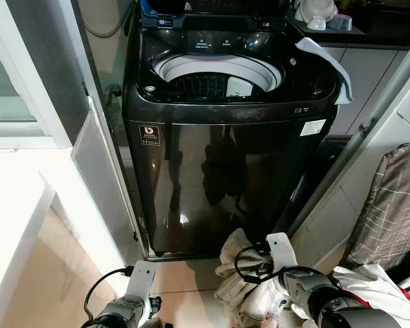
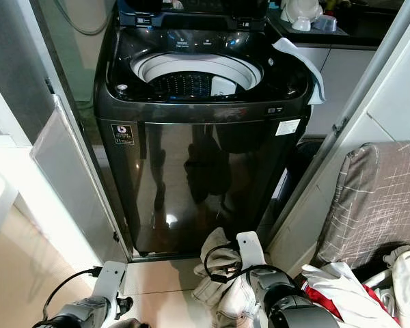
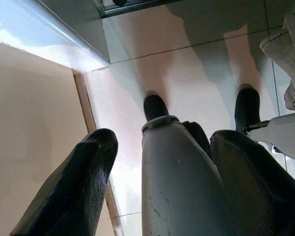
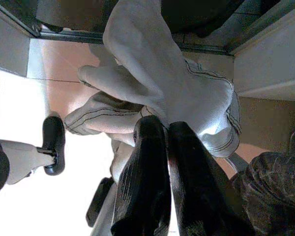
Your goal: Clothes washing
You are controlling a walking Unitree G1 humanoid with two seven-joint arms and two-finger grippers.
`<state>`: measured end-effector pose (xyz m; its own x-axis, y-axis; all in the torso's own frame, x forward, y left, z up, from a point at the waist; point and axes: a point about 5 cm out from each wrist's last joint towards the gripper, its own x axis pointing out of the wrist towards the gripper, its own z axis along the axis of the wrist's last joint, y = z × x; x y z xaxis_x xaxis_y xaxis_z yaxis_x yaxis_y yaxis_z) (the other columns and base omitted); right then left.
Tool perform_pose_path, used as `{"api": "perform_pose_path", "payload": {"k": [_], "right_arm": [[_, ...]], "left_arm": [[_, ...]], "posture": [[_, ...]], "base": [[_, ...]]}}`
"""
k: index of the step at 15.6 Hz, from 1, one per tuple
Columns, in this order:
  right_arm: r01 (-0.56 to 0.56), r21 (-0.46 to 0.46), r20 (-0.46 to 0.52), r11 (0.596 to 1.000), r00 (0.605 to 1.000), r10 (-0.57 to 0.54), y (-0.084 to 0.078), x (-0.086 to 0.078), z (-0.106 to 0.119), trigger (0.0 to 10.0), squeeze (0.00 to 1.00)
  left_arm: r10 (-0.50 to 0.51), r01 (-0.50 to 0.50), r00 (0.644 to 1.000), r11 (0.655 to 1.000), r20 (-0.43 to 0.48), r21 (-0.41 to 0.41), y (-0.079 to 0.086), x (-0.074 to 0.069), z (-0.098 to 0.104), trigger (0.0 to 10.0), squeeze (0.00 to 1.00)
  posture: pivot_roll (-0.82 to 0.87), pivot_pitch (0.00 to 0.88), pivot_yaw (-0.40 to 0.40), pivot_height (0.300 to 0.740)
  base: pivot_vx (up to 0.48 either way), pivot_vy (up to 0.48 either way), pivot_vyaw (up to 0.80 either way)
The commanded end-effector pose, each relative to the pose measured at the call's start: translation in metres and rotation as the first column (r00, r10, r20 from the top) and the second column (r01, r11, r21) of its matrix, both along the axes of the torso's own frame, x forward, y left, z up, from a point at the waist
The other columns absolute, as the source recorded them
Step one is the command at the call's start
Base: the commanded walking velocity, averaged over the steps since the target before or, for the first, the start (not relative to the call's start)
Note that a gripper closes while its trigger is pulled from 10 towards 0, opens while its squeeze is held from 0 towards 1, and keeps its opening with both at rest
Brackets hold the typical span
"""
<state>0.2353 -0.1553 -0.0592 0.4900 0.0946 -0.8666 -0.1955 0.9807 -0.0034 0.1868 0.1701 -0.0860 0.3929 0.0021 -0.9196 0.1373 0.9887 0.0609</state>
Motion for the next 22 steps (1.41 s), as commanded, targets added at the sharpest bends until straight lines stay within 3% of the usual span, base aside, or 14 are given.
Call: {"api": "perform_pose_path", "payload": {"k": [1, 22], "right_arm": [[-0.018, -0.002, 0.015, 1.000, 1.000, 0.018, -0.0015, 0.0006, 0.0005, 0.0, 0.00], [-0.052, -0.007, 0.019, 0.999, 0.998, 0.052, 0.0063, 0.0006, 0.0001, 0.0, 0.00]], "left_arm": [[-0.022, 0.022, 1.000, 1.000, -0.014, 0.012, 0.0019, -0.0036, -0.0016, 10.0, 0.00], [-0.055, 0.055, 0.998, 0.998, -0.005, 0.043, 0.0067, -0.0033, -0.0011, 10.0, 0.00]], "posture": [[-0.01, 0.000, -0.024, 0.740], [0.00, 0.000, -0.029, 0.740]], "base": [[0.000, 0.000, 0.00], [0.000, 0.000, 0.00]]}}
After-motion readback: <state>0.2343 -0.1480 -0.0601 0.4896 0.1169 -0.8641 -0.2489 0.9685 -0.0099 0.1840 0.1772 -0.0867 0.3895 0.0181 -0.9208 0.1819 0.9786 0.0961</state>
